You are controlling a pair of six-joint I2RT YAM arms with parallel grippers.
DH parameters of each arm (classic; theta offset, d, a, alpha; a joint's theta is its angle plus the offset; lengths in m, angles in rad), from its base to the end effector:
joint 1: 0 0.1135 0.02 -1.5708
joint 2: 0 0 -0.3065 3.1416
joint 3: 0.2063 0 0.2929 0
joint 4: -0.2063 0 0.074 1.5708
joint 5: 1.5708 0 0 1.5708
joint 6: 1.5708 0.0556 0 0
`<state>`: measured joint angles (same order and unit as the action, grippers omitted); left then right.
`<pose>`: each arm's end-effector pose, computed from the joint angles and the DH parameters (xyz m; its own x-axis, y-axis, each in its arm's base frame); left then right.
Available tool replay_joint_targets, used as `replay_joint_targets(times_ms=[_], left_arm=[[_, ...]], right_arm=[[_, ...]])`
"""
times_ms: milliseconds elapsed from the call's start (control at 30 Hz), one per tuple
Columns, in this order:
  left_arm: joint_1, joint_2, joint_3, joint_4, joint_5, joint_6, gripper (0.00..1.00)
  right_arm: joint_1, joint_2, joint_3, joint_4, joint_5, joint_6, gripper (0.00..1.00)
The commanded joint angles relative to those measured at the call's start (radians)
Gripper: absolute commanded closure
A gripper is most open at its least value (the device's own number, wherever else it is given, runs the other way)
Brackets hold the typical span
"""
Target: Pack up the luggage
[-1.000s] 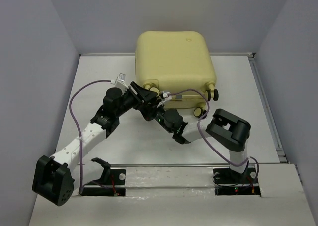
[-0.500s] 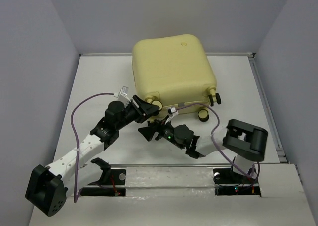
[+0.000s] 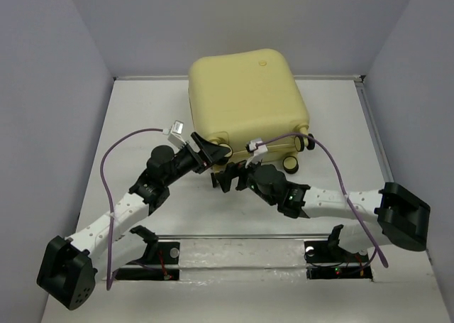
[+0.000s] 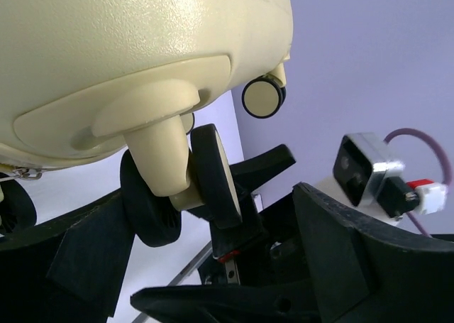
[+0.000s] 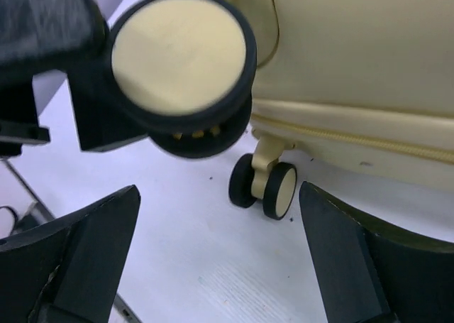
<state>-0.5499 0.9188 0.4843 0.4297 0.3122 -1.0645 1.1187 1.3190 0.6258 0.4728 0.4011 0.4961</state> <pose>0.2010 -0.1432 0.2903 -0.6659 -0.5680 -0.4837 0.3646 0.3178 -0.8752 0.1614 0.2826 0.2459 -0.3990 0.1816 -0.8988 -0.5365 0.7487 0.3894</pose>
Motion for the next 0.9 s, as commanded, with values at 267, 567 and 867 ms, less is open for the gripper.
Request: replay_joint_targets(times_ms=[267, 567, 867], left_arm=[[0.038, -0.064, -0.007, 0.095, -0.009, 0.120, 0.02], [0.057, -0.146, -0.015, -0.021, -0.057, 0.182, 0.03], [0.062, -0.327, -0.203, -0.151, -0.301, 0.265, 0.41]], right_arm=[[-0.066, 0.140, 0.317, -0.016, 0.076, -0.159, 0.01], [-0.089, 0.217, 0.362, 0.047, 0.111, -0.154, 0.78], [-0.109, 0.099, 0.347, -0.031, 0.104, -0.225, 0.93]])
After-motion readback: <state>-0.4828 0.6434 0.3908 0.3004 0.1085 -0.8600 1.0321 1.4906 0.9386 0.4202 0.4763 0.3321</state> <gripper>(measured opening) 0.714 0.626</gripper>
